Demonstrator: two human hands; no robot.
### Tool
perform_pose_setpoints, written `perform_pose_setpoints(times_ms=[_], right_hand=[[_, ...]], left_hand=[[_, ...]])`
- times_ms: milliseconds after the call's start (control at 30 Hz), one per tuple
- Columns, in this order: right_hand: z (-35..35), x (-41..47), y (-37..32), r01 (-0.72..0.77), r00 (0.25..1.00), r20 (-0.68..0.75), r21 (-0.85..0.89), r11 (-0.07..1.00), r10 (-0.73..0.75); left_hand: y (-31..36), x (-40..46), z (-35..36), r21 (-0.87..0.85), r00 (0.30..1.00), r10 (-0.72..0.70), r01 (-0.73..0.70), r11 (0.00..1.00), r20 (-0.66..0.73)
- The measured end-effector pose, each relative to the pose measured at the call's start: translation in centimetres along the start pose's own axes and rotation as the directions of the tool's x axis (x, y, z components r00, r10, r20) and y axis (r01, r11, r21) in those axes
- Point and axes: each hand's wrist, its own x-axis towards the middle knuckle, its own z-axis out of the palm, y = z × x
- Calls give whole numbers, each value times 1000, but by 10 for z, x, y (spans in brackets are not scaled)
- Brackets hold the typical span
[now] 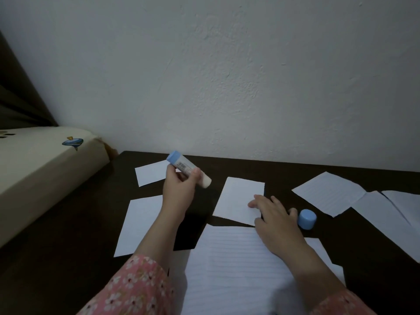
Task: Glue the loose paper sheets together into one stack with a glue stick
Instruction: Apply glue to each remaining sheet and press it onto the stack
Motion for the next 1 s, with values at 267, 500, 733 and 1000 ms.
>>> perform_pose_setpoints(times_ms=[267,500,733,1000], right_hand=[[4,0,-10,-62,967,-250,-76,995,41],[-1,5,-11,-95,992,-103,-202,975,75],[6,5,-19,-71,986,-160,-198,978,39],[-8,7,-5,-2,1000,0,-91,996,2]], left_hand=[[-3,-13,10,145,995,29,-42,989,91],[-1,-14,9,162,991,50,-70,984,121],[0,-15,11,192,989,63,-89,977,135],[-1,-14,10,220,980,83,-123,968,182]])
